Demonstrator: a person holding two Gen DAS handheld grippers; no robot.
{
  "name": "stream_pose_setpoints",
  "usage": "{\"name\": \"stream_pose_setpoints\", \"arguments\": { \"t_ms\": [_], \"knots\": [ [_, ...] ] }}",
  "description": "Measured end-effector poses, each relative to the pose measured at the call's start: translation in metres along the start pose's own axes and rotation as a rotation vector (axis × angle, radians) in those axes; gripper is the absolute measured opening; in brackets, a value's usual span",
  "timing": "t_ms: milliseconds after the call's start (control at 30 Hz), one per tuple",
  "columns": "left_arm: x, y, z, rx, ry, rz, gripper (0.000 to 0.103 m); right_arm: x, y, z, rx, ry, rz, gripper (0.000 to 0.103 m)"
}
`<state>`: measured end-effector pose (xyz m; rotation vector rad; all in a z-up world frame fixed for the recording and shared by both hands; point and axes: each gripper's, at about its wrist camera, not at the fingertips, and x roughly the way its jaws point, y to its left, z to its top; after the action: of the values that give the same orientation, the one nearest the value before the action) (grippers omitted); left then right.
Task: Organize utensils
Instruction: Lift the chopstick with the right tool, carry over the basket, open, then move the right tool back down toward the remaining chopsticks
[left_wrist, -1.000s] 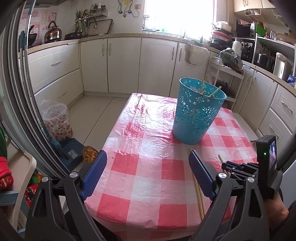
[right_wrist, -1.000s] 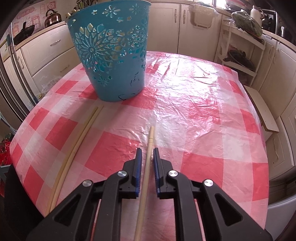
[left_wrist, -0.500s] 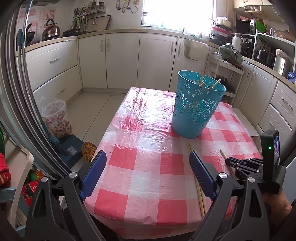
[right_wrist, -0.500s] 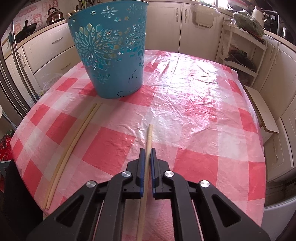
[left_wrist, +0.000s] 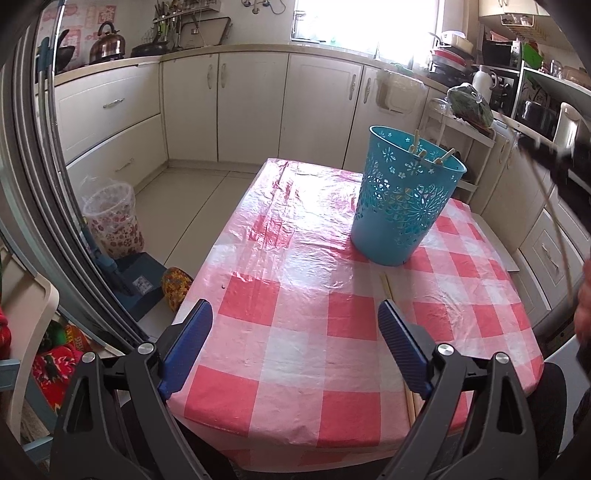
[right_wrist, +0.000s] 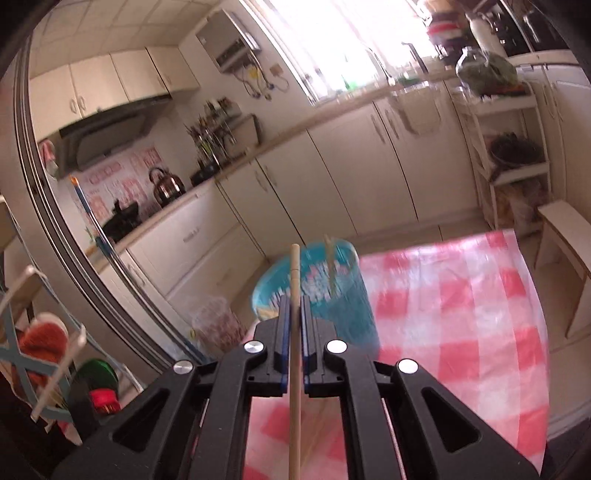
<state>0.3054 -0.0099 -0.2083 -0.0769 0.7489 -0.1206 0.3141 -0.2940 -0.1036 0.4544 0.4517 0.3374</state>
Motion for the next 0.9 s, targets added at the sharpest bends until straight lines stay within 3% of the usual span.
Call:
{"name": "stream_pose_setpoints", "arguments": {
  "t_ms": [133,333,433,567,800,900],
  "knots": [
    [0.001,-0.002,0.000,-0.008,0.001,-0.016,0.087,0.025,0.027,0.051,-0.044,-0.178,-0.012,0.006],
    [0.004,0.002,0.000,-0.023,0.003,-0.035,0.087,0.086,0.019,0.067,-0.050,-0.276,-0.116,0.006],
    [0.008,0.008,0.000,-0.043,0.017,-0.043,0.087,0.112,0.006,0.057,-0.044,-0.251,-0.184,0.006],
    [0.016,0.018,0.000,-0.082,0.033,-0.047,0.087,0.116,-0.002,0.034,-0.066,-0.231,-0.235,0.006],
    [0.012,0.013,-0.002,-0.073,0.037,-0.050,0.087,0.107,-0.001,0.001,-0.153,-0.146,-0.240,0.007],
    [0.004,0.012,0.000,-0.073,0.023,-0.049,0.087,0.084,0.005,-0.013,-0.186,-0.128,-0.237,0.016]
  ]
}}
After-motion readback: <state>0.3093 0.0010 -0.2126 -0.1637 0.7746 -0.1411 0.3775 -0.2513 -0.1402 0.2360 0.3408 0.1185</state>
